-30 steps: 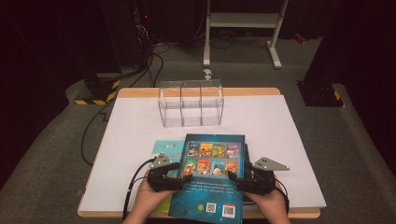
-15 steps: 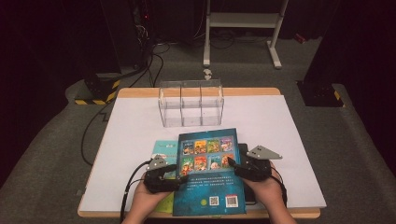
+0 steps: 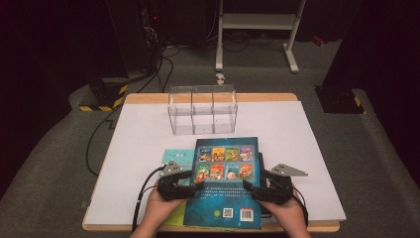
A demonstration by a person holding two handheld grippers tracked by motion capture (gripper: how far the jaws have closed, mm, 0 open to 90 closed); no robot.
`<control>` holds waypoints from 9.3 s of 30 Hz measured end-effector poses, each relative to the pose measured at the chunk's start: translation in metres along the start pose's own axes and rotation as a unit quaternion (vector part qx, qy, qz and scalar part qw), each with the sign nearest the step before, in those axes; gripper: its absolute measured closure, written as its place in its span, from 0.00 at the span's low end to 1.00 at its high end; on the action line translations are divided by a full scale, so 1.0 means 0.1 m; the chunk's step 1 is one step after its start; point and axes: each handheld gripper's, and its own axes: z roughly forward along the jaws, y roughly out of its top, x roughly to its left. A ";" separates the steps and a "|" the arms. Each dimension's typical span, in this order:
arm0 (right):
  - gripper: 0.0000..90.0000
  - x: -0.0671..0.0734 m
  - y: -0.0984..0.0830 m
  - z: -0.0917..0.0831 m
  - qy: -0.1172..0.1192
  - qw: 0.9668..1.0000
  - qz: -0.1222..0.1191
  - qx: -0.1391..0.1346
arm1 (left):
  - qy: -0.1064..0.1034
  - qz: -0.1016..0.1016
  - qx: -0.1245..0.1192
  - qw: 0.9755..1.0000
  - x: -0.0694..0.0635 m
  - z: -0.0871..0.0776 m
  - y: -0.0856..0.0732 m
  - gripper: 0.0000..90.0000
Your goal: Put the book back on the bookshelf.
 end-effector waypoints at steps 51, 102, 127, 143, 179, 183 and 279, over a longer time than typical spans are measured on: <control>0.42 0.04 0.11 0.08 0.016 1.000 0.002 0.003 | -0.009 -0.011 -0.005 1.000 0.00 -0.05 -0.05 0.27; 0.42 0.36 0.45 0.02 -0.008 0.995 -0.083 -0.044 | -0.057 -0.078 -0.047 0.994 0.07 -0.24 0.17 0.28; 0.46 0.56 0.79 0.13 -0.049 0.989 -0.099 -0.096 | -0.046 -0.038 -0.128 0.990 0.19 -0.27 0.57 0.36; 0.54 0.80 0.92 -0.01 -0.062 0.981 -0.122 -0.137 | -0.040 -0.010 -0.190 0.981 0.10 -0.49 0.62 0.44; 0.54 0.92 1.05 0.12 -0.078 0.966 -0.161 -0.185 | -0.026 0.049 -0.253 0.966 0.22 -0.52 0.65 0.50; 0.53 0.93 1.01 0.10 -0.073 0.965 -0.169 -0.187 | -0.030 0.053 -0.252 0.966 0.21 -0.55 0.62 0.49; 0.89 1.60 0.87 0.82 0.082 0.962 -0.233 -0.114 | -0.101 0.059 -0.289 0.950 -0.39 -1.21 0.73 0.21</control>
